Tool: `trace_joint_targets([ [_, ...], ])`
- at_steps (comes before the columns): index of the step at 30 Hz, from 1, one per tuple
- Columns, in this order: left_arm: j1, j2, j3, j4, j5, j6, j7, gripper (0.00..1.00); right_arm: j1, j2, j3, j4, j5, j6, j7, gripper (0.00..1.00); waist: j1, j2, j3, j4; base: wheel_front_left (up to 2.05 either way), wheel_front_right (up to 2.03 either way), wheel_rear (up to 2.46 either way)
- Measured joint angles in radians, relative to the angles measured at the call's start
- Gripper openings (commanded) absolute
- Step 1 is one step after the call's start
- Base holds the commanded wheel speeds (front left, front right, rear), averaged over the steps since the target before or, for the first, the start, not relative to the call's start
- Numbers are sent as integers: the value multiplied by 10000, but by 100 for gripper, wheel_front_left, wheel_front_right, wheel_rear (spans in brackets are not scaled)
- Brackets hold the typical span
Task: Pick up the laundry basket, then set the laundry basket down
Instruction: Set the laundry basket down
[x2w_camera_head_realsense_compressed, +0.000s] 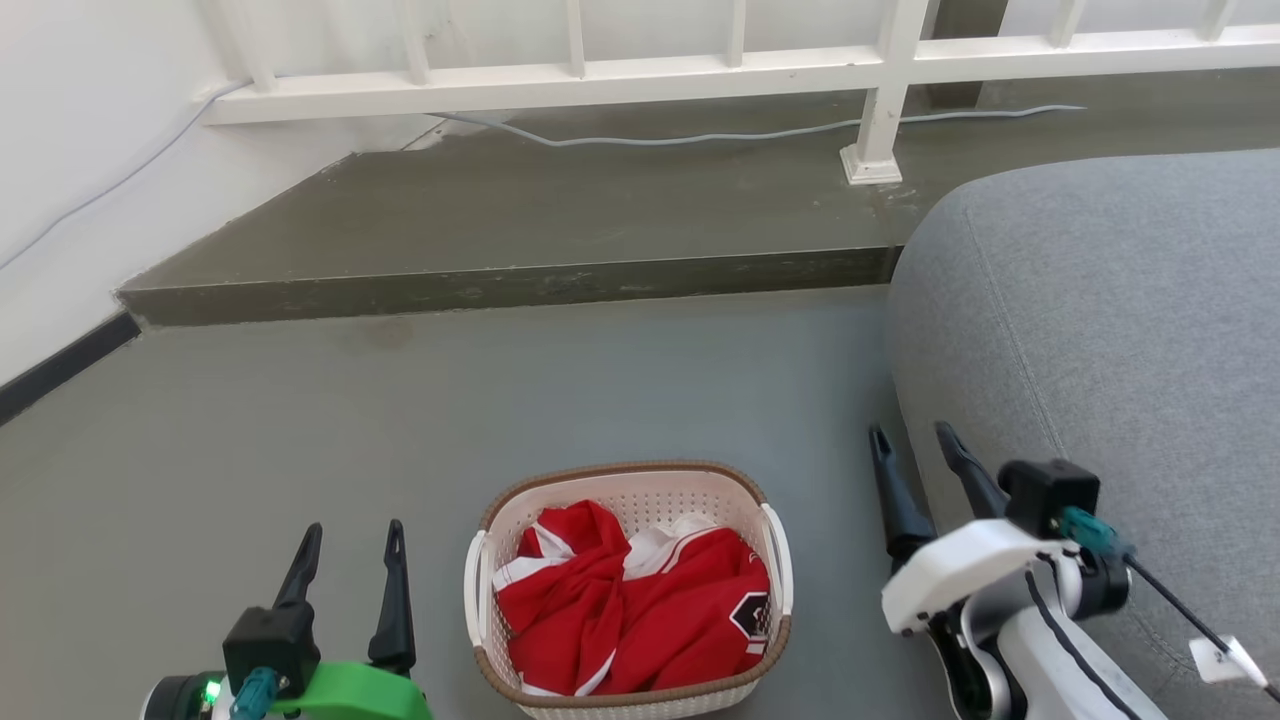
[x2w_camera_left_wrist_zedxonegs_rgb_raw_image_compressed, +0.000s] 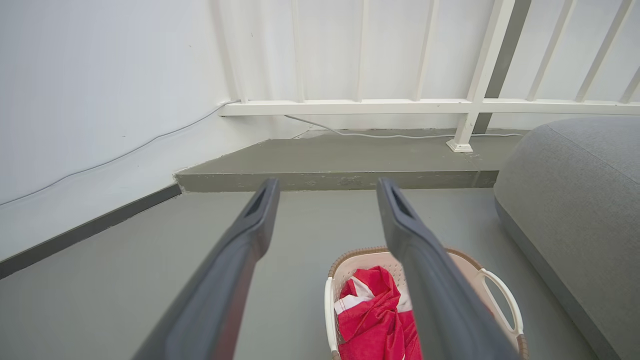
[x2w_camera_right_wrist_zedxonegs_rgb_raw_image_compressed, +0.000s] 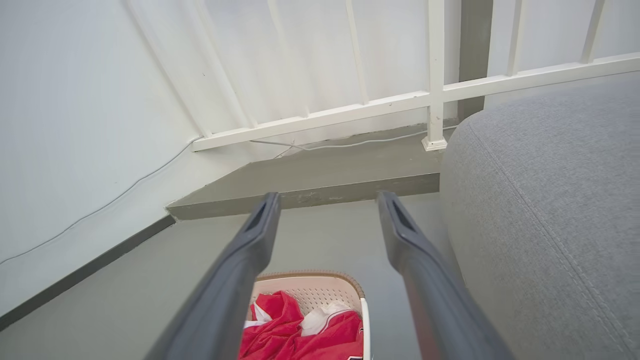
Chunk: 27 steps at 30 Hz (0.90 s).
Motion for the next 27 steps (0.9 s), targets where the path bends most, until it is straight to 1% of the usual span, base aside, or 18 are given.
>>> trace_joint_targets([
  [10,615,-146,322,-734,198,2,0,100,890,71,-510,-727,-541,-2,-2,100,0,0,-75,7,0,0,0],
  [21,953,-173,472,-1204,688,2,0,100,1449,236,-690,-1204,-849,-2,-2,100,0,0,-112,25,0,0,0],
  [27,1129,-176,566,-1379,769,2,0,100,1622,307,-798,-1453,-968,-2,-2,100,0,0,-114,30,0,0,0],
])
